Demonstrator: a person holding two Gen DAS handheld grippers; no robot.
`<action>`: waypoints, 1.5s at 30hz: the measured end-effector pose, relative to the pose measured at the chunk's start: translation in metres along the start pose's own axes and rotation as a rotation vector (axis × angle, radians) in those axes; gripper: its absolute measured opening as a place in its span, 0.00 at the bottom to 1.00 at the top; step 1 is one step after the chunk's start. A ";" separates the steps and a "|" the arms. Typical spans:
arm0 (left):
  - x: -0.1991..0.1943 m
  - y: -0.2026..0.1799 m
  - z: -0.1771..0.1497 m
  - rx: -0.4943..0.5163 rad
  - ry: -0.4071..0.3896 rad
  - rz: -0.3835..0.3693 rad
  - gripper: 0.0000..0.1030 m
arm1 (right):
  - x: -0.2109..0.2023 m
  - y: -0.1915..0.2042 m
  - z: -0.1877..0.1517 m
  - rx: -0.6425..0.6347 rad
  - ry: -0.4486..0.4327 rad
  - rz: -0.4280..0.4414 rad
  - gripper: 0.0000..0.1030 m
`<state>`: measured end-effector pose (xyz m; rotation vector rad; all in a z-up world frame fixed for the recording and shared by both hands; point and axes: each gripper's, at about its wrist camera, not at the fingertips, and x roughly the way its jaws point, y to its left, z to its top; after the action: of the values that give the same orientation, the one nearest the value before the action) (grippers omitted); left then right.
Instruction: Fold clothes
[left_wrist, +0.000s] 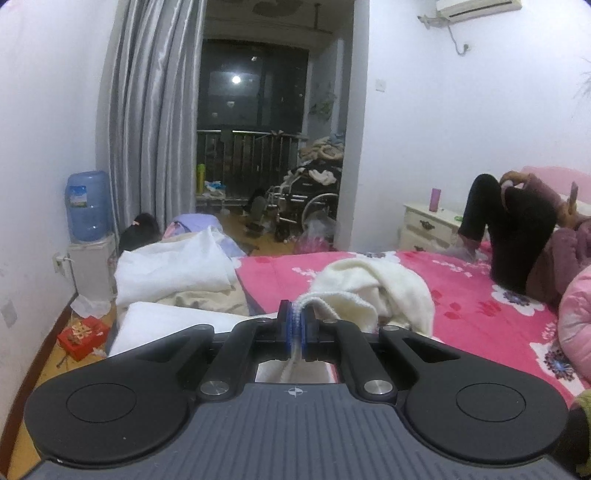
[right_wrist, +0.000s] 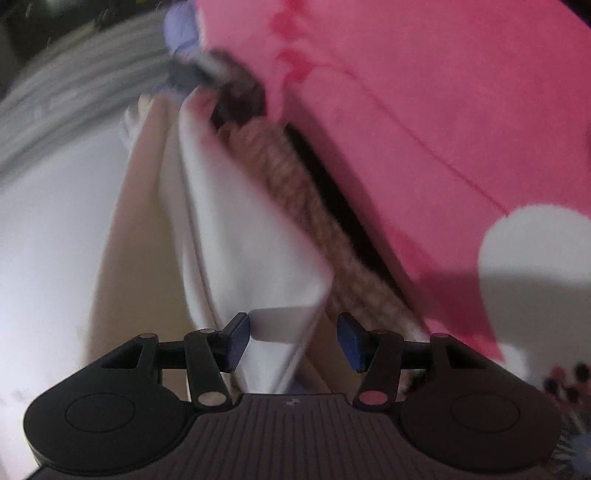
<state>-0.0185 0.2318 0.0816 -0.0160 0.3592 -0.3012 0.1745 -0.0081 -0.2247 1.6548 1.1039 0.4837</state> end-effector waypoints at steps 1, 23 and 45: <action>0.000 0.000 -0.001 0.002 0.001 0.000 0.02 | -0.001 0.000 0.002 0.005 -0.008 0.025 0.55; 0.032 -0.043 -0.045 0.208 0.173 -0.015 0.28 | 0.005 0.096 -0.015 -0.246 0.031 0.195 0.05; 0.052 -0.095 -0.081 0.629 0.209 0.255 0.13 | 0.009 0.099 -0.012 -0.155 0.067 0.222 0.06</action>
<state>-0.0274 0.1287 -0.0061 0.6787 0.4562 -0.1527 0.2118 0.0020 -0.1329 1.6408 0.9103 0.7547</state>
